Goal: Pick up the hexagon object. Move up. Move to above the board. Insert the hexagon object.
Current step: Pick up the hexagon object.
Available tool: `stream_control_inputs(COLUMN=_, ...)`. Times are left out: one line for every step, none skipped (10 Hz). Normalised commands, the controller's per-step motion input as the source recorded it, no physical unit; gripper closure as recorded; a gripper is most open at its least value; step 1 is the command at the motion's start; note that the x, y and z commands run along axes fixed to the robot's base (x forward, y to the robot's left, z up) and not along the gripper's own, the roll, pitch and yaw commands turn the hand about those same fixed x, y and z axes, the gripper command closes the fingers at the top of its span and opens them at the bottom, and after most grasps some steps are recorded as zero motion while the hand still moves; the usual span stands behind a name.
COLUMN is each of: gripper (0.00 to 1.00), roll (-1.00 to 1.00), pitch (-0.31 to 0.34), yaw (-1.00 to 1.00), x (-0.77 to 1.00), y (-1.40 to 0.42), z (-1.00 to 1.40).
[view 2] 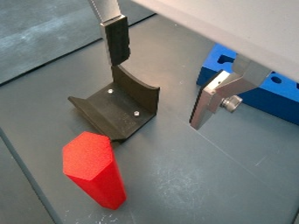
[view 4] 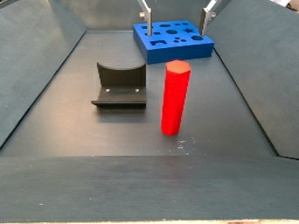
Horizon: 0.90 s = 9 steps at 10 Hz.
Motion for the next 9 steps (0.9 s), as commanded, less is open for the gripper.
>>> stream_control_inputs(gripper=0.0, roll=-0.5, pitch=-0.187, yaw=0.19, x=-0.04, y=0.54, z=-0.09)
stream_control_inputs(gripper=0.0, roll=0.0, pitch=0.0, yaw=0.05, x=0.0, y=0.0, z=0.0)
stream_control_inputs(gripper=0.0, roll=-0.07, pitch=0.0, yaw=0.0, x=0.0, y=0.0, z=-0.08)
stream_control_inputs(gripper=0.0, roll=-0.1, pitch=-0.081, yaw=0.0, x=0.17, y=1.0, z=-0.43)
stream_control_inputs(gripper=0.0, roll=-0.11, pitch=-0.044, yaw=0.0, x=0.21, y=0.99, z=-0.43)
stream_control_inputs(gripper=0.0, roll=-0.12, pitch=-0.02, yaw=0.04, x=0.07, y=0.95, z=-0.35)
stream_control_inputs(gripper=0.0, roll=-0.11, pitch=0.021, yaw=0.08, x=0.07, y=0.76, z=0.0)
stream_control_inputs(gripper=0.0, roll=-0.14, pitch=0.0, yaw=0.01, x=0.02, y=0.43, z=0.04)
stream_control_inputs(gripper=0.0, roll=0.0, pitch=0.0, yaw=0.0, x=0.0, y=0.0, z=-0.05)
